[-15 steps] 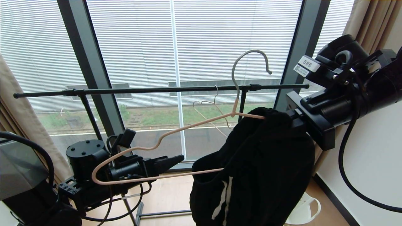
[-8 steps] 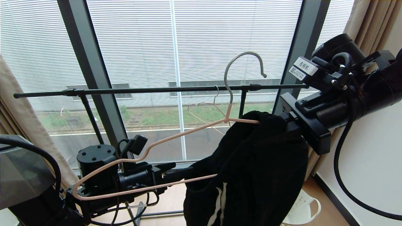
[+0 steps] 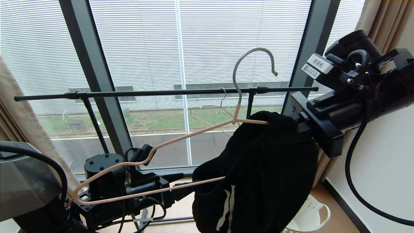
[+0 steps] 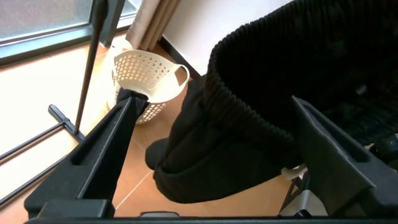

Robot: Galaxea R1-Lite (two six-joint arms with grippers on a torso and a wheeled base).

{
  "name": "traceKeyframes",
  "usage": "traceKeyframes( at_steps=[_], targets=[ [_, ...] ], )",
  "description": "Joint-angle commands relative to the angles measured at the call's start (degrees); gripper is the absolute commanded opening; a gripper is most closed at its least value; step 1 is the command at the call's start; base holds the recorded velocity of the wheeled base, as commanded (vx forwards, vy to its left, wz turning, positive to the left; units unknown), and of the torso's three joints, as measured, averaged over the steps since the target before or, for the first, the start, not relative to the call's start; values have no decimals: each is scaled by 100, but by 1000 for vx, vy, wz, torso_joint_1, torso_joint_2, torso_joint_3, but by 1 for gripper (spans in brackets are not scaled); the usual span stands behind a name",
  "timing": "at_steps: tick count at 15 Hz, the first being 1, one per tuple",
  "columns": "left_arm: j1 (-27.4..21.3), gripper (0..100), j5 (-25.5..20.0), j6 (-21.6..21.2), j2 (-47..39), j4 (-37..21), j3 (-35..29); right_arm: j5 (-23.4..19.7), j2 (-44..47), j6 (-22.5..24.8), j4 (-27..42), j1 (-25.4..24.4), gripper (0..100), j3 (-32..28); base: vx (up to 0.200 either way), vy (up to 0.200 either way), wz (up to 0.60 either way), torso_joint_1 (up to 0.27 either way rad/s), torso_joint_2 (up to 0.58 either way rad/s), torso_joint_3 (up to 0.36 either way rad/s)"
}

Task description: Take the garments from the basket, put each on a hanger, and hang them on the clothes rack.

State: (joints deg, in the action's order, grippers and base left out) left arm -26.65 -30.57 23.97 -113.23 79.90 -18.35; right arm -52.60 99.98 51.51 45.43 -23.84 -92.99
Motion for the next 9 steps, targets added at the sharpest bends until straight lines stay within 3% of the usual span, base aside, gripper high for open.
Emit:
traceKeyframes(
  at_steps=[1, 9],
  targets=[
    [-33, 100, -1, 3, -33, 0, -2, -4, -127, 9, 1, -76, 0, 0, 0, 0, 0, 0, 0, 0],
    [-60, 100, -1, 12, -33, 8, -108, -4, -277, 35, -8, -366, 0, 290, 0, 0, 0, 0, 0, 0]
  ],
)
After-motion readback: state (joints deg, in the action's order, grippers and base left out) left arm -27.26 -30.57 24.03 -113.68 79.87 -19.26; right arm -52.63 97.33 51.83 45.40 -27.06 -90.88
